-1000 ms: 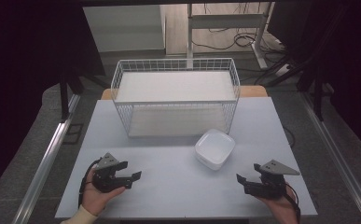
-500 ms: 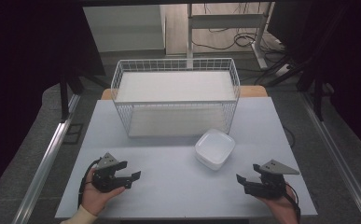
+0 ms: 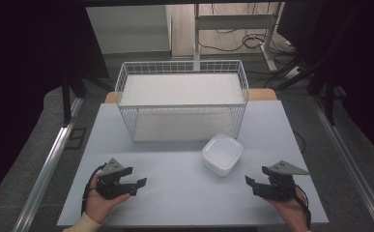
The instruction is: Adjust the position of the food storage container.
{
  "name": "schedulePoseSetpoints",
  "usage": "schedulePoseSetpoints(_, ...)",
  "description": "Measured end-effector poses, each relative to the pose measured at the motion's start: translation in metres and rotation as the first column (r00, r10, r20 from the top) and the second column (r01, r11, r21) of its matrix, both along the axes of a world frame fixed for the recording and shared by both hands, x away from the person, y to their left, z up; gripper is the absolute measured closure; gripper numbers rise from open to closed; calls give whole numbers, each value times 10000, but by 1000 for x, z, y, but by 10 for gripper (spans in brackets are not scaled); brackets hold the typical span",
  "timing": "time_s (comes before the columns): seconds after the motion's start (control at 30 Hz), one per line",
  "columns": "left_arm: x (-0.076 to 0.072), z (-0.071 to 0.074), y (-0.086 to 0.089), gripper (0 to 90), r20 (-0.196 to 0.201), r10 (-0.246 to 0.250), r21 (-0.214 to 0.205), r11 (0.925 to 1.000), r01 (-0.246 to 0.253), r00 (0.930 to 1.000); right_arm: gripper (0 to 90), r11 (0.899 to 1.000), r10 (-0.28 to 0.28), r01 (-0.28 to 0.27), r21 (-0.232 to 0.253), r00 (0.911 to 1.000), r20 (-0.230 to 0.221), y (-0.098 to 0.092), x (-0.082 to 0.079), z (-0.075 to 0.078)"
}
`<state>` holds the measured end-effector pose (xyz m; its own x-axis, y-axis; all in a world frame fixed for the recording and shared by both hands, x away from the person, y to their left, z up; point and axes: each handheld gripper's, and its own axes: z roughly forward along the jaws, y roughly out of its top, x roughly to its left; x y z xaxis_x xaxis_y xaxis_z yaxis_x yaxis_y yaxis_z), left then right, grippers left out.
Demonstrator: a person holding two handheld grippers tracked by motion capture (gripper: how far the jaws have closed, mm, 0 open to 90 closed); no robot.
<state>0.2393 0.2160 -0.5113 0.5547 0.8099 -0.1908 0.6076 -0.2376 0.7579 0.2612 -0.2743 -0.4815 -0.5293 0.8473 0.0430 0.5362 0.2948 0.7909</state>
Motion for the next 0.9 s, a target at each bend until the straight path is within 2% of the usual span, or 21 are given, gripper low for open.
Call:
schedulePoseSetpoints(0.17, 0, 1, 1, 272, 6, 93, -31, 10000, -93, 10000, 296, 9999, -92, 91, 83, 9999, 82, 0, 6, 11)
schedulePoseSetpoints(0.53, 0, 2, 2, 270, 64, 271, -25, 9996, -271, 9996, 359, 9997, 109, -109, 233, 9999, 22, 5, 27, 33)
schedulePoseSetpoints(0.73, 0, 2, 1, 268, 52, 294, -67, 9995, -294, 9996, 414, 9993, 256, -246, 288, 9991, -330, 13, 47, 44)
schedulePoseSetpoints(0.9, 1, 2, 0, 269, 85, 272, -32, 9996, -272, 9996, 439, 9996, 245, -235, 176, 9979, -601, 18, 60, 47)
